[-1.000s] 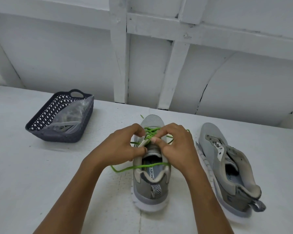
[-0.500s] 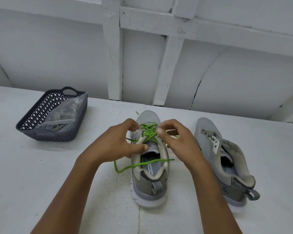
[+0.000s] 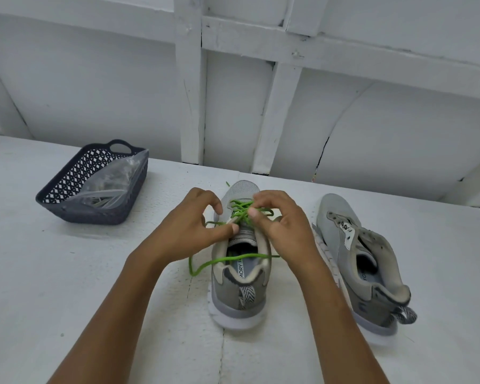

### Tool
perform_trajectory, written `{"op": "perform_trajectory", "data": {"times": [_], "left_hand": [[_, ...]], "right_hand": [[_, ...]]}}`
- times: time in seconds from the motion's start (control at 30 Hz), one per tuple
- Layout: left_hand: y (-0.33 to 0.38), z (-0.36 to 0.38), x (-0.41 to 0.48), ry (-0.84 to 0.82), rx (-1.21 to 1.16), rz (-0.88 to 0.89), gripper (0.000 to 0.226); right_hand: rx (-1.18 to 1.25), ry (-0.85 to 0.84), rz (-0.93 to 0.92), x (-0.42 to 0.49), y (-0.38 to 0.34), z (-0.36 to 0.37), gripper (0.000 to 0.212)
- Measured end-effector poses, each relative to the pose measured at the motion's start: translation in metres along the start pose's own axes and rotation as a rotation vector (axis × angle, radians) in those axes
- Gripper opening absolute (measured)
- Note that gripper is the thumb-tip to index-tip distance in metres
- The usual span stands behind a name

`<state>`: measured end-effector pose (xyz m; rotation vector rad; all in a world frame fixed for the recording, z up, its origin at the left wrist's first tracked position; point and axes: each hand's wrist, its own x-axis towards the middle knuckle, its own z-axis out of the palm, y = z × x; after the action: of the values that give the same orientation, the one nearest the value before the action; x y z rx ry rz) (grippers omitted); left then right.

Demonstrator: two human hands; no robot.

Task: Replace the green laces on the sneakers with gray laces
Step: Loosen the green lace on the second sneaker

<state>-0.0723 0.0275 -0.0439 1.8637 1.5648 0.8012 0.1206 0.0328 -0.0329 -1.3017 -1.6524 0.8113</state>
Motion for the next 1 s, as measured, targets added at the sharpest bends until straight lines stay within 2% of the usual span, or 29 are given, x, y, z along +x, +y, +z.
{"op": "perform_trajectory", "data": {"times": [0.07, 0.13, 0.17, 0.3, 0.37, 0.43, 0.5, 0.53, 0.6, 0.67, 0.8, 0.93, 1.0], "left_hand": [[-0.002, 0.000, 0.001, 0.014, 0.012, -0.029, 0.036], [-0.003, 0.000, 0.000, 0.022, -0.017, -0.047, 0.034], [-0.004, 0.001, 0.000, 0.026, -0.037, -0.053, 0.032], [-0.005, 0.001, -0.001, 0.042, -0.063, -0.057, 0.032], [-0.004, 0.000, -0.001, 0.090, -0.041, -0.038, 0.036], [-0.003, -0.001, -0.002, 0.125, -0.019, -0.030, 0.041], [-0.004, -0.001, -0.001, 0.094, -0.039, -0.027, 0.037], [-0.004, 0.000, -0.001, 0.064, -0.060, -0.035, 0.037], [-0.005, 0.004, 0.000, 0.026, -0.100, -0.041, 0.039], [-0.004, 0.005, 0.000, 0.018, -0.118, -0.026, 0.038], [-0.004, 0.005, 0.000, 0.001, -0.152, -0.037, 0.036], [0.000, 0.005, -0.001, -0.009, -0.160, -0.050, 0.040], [0.003, 0.006, -0.002, -0.029, -0.160, -0.045, 0.040]], "right_hand": [[0.305, 0.159, 0.181, 0.003, -0.003, 0.000, 0.024], [0.486, 0.279, 0.349, 0.009, -0.005, -0.009, 0.024], [0.475, 0.291, 0.390, 0.012, -0.006, -0.015, 0.024], [0.209, 0.169, 0.395, 0.013, -0.003, -0.028, 0.013], [-0.014, 0.200, 0.344, 0.012, 0.001, -0.029, 0.003], [-0.364, 0.223, 0.267, 0.010, 0.001, -0.028, 0.020], [-0.504, 0.255, 0.034, 0.007, -0.005, -0.026, 0.023], [-0.486, 0.211, -0.109, 0.007, -0.006, -0.025, 0.020], [-0.488, -0.008, -0.283, 0.007, -0.009, -0.020, 0.017], [-0.598, -0.173, -0.323, 0.007, -0.010, -0.012, 0.014], [-0.677, -0.186, -0.310, 0.009, -0.011, -0.003, 0.012], [-0.696, -0.306, -0.277, 0.013, -0.012, -0.009, 0.022], [-0.681, -0.297, -0.288, 0.013, -0.010, -0.011, 0.024]]}}
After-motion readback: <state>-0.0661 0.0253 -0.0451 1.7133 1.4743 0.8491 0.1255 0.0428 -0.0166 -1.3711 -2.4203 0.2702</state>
